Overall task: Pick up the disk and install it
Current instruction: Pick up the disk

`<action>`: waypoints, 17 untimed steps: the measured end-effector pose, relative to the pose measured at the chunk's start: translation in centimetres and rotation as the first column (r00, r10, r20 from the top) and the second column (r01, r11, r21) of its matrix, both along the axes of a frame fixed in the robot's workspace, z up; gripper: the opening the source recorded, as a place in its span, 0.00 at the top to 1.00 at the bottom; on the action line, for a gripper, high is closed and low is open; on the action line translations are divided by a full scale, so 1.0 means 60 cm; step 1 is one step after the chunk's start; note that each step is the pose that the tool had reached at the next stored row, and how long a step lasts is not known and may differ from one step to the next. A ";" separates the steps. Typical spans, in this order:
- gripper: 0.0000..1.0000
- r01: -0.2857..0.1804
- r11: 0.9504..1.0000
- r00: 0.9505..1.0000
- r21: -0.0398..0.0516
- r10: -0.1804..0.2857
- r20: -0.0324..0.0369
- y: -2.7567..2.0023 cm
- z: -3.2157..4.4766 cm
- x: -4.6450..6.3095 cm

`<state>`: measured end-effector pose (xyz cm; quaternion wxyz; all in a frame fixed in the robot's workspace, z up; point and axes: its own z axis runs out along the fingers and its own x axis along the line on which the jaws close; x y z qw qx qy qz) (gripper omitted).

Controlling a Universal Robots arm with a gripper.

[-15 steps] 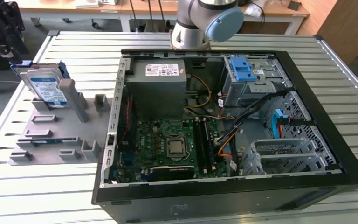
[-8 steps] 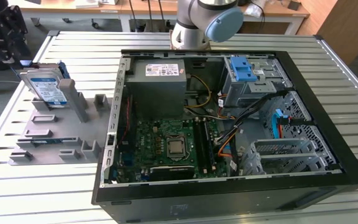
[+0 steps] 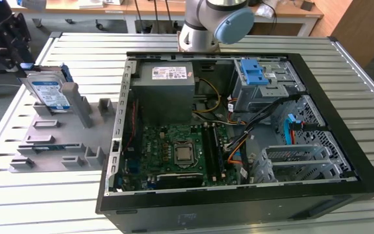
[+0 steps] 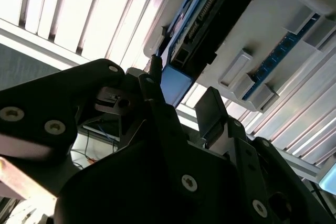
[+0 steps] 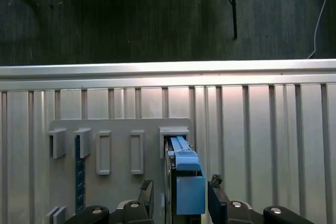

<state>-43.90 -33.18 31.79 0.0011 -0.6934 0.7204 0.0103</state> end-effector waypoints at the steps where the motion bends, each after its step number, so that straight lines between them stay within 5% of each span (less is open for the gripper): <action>1: 0.47 0.000 1.000 1.000 0.000 0.000 0.000 0.0000 -0.003 0.000; 17: 0.47 0.004 1.000 1.000 0.000 -0.004 -0.002 0.0100 -0.051 -0.005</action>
